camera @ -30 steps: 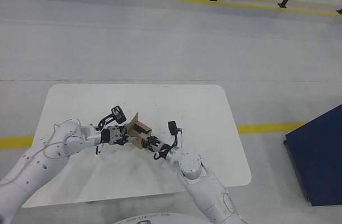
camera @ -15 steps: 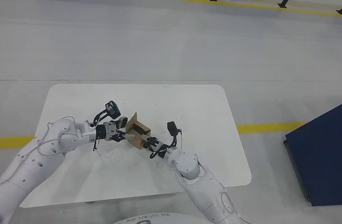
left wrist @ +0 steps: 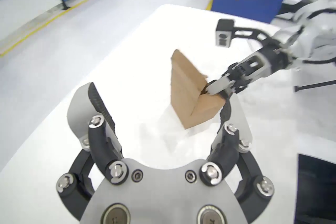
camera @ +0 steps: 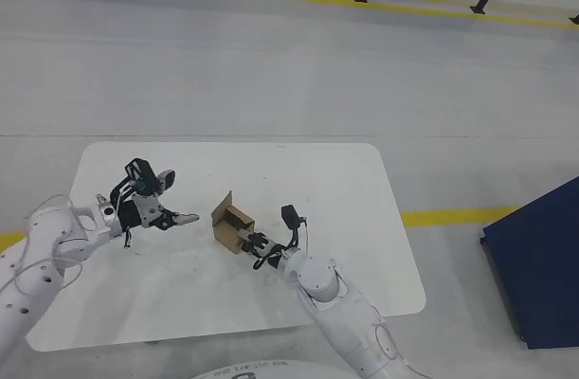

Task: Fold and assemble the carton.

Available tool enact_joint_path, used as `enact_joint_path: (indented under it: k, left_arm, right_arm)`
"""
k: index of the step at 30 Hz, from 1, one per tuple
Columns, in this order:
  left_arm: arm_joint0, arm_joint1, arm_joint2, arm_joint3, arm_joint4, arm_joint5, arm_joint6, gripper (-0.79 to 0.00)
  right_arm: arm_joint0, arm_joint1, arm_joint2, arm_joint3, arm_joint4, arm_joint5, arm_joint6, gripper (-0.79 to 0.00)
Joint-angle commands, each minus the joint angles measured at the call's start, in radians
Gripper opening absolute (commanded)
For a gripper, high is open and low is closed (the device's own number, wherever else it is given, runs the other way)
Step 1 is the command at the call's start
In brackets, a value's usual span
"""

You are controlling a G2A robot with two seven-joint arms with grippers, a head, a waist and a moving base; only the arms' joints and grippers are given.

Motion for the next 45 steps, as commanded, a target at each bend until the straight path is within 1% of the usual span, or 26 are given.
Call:
enact_joint_path:
  k: [1, 4, 6, 8, 10, 11, 13, 16, 20, 23, 26, 30, 33, 35, 38, 40, 41, 42, 43, 44, 45]
  left_arm:
    - [0.025, 0.004, -0.019, -0.011, -0.030, 0.031, -0.062, 0.000]
    - [-0.003, -0.002, -0.013, -0.018, -0.088, 0.054, -0.192, 0.000]
    - [-0.048, -0.013, 0.013, -0.005, -0.166, 0.048, -0.285, 0.000]
    - [-0.096, -0.029, 0.061, 0.007, -0.216, 0.063, -0.392, 0.000]
    - [-0.142, -0.048, 0.109, 0.044, -0.289, 0.067, -0.465, 0.000]
    - [-0.163, -0.057, 0.132, 0.060, -0.311, 0.067, -0.491, 0.000]
    - [-0.191, -0.073, 0.170, 0.101, -0.366, 0.040, -0.513, 0.000]
    - [-0.219, -0.088, 0.206, 0.146, -0.403, 0.004, -0.530, 0.000]
    - [-0.235, -0.096, 0.222, 0.175, -0.429, -0.037, -0.539, 0.000]
    - [-0.230, -0.096, 0.223, 0.179, -0.440, -0.066, -0.543, 0.000]
    - [-0.224, -0.093, 0.220, 0.182, -0.440, -0.075, -0.549, 0.000]
    - [-0.217, -0.083, 0.185, 0.170, -0.435, -0.089, -0.520, 0.000]
    - [-0.184, -0.067, 0.139, 0.130, -0.426, -0.116, -0.480, 0.000]
    - [-0.146, -0.052, 0.099, 0.101, -0.443, -0.144, -0.451, 0.000]
    - [-0.079, -0.031, 0.040, 0.066, -0.508, -0.196, -0.422, 0.000]
    - [-0.038, -0.021, 0.016, 0.046, -0.570, -0.217, -0.420, 0.000]
    - [-0.032, -0.019, 0.012, 0.044, -0.583, -0.218, -0.420, 0.000]
    - [-0.032, -0.019, 0.012, 0.044, -0.583, -0.218, -0.420, 0.000]
    - [-0.032, -0.019, 0.012, 0.044, -0.583, -0.218, -0.420, 0.000]
    - [-0.032, -0.019, 0.012, 0.044, -0.583, -0.218, -0.420, 0.000]
    - [-0.032, -0.019, 0.012, 0.044, -0.583, -0.218, -0.420, 0.000]
  right_arm:
    - [0.005, 0.001, -0.004, 0.000, -0.007, 0.006, 0.001, -0.523]
    - [0.009, 0.003, -0.012, 0.000, -0.018, 0.011, 0.000, -0.533]
    - [0.012, 0.003, -0.016, 0.000, -0.022, 0.015, 0.001, -0.548]
    - [0.015, 0.005, -0.019, 0.001, -0.025, 0.019, 0.003, -0.557]
    - [0.017, 0.006, -0.020, 0.001, -0.027, 0.023, 0.003, -0.557]
    - [0.016, 0.007, -0.020, -0.001, -0.031, 0.024, 0.000, -0.542]
    - [0.005, 0.009, -0.017, -0.012, -0.033, 0.018, -0.008, -0.489]
    - [-0.019, 0.015, 0.000, -0.034, -0.029, -0.014, 0.003, -0.505]
    - [-0.043, 0.022, 0.020, -0.061, -0.021, -0.038, -0.001, -0.514]
    - [-0.049, 0.026, 0.028, -0.079, -0.019, -0.041, 0.008, -0.514]
    - [-0.047, 0.029, 0.030, -0.090, -0.024, -0.035, 0.016, -0.514]
    - [-0.041, 0.031, 0.022, -0.091, -0.035, -0.043, 0.022, -0.505]
    - [-0.044, 0.035, 0.029, -0.080, -0.020, -0.092, 0.031, -0.493]
    - [-0.046, 0.038, 0.040, -0.065, -0.004, -0.137, 0.040, -0.508]
    - [-0.036, 0.042, 0.055, -0.026, 0.037, -0.222, 0.072, -0.511]
    - [-0.025, 0.044, 0.061, 0.004, 0.058, -0.280, 0.082, -0.511]
    - [-0.020, 0.045, 0.063, 0.017, 0.065, -0.309, 0.083, -0.511]
    - [-0.016, 0.045, 0.065, 0.028, 0.071, -0.337, 0.079, -0.499]
    - [-0.015, 0.046, 0.066, 0.038, 0.078, -0.364, 0.073, -0.453]
    - [-0.014, 0.046, 0.066, 0.049, 0.083, -0.389, 0.071, -0.034]
    - [-0.014, 0.046, 0.066, 0.052, 0.086, -0.397, 0.072, 0.000]
